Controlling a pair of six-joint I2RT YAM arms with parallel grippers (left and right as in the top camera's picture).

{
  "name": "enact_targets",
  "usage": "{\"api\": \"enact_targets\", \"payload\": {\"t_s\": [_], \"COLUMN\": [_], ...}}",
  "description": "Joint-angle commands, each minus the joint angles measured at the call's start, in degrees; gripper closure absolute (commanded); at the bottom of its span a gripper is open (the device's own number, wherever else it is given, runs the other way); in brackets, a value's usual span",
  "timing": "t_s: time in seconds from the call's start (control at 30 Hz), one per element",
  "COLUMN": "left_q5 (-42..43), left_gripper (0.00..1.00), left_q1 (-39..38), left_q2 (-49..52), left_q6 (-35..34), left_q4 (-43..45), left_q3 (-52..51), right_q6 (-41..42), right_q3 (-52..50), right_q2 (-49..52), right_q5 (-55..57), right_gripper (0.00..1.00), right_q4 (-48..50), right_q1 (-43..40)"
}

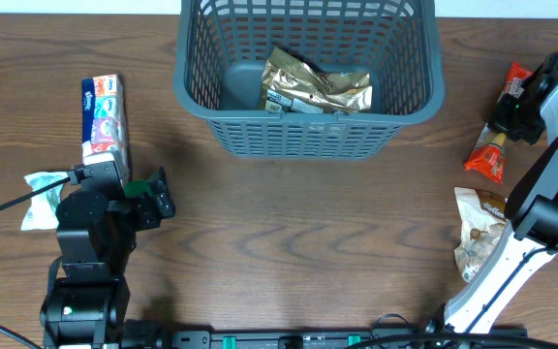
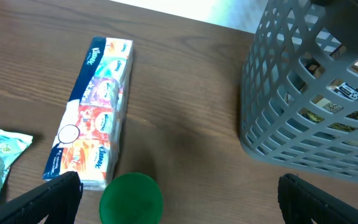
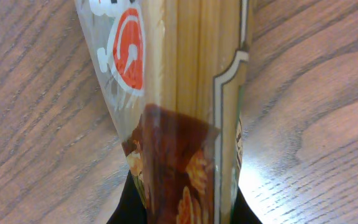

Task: Pack container
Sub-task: 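Lift the spaghetti package upright with the right gripper, then lower the spaghetti package into the basket and open the right gripper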

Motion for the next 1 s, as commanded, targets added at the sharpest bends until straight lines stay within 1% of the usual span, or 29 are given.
{"api": "enact_targets", "payload": {"t_s": [0.0, 0.13, 0.23, 0.37, 0.5, 0.67, 0.77, 0.9, 0.97], "left_q5": [-0.63, -0.63, -0.63, -0.63, -0.63, -0.61, -0.61, -0.61, -0.61], "left_gripper": [0.01, 0.02, 0.01, 0.02, 0.02, 0.02, 0.02, 0.02, 0.02], "left_q1": [0.31, 0.31, 0.31, 0.31, 0.31, 0.31, 0.31, 0.31, 0.31], "left_q2": [0.00, 0.00, 0.00, 0.00, 0.00, 0.00, 0.00, 0.00, 0.00], "left_q6": [0.07, 0.07, 0.07, 0.07, 0.07, 0.07, 0.07, 0.07, 0.07], "left_q4": [0.31, 0.33, 0.50, 0.94, 0.92, 0.94, 0.92, 0.94, 0.94], "left_q3": [1.11, 1.11, 1.11, 1.11, 1.11, 1.11, 1.11, 1.11, 1.11], "right_q6": [-0.42, -0.42, -0.44, -0.42, -0.59, -3.32, -7.13, -17.31, -22.51], "right_q3": [-2.69, -2.38, -1.64, -1.42, -1.40, -1.40, -1.38, -1.38, -1.38], "right_q2": [4.02, 2.97, -0.46, -8.13, -16.96, -27.65, -34.82, -44.70, -48.02], "right_q5": [-3.48, -3.50, -3.37, -2.89, 0.22, 0.46, -0.63, -0.70, -0.92], "right_gripper": [0.99, 0.99, 0.99, 0.99, 0.99, 0.99, 0.99, 0.99, 0.99], "right_q4": [-0.79, -2.08, -3.21, -2.64, -2.47, -3.61, -3.91, -1.75, -0.61], "right_q1": [1.16, 1.22, 1.55, 1.64, 1.66, 2.32, 4.44, 11.02, 14.43]}}
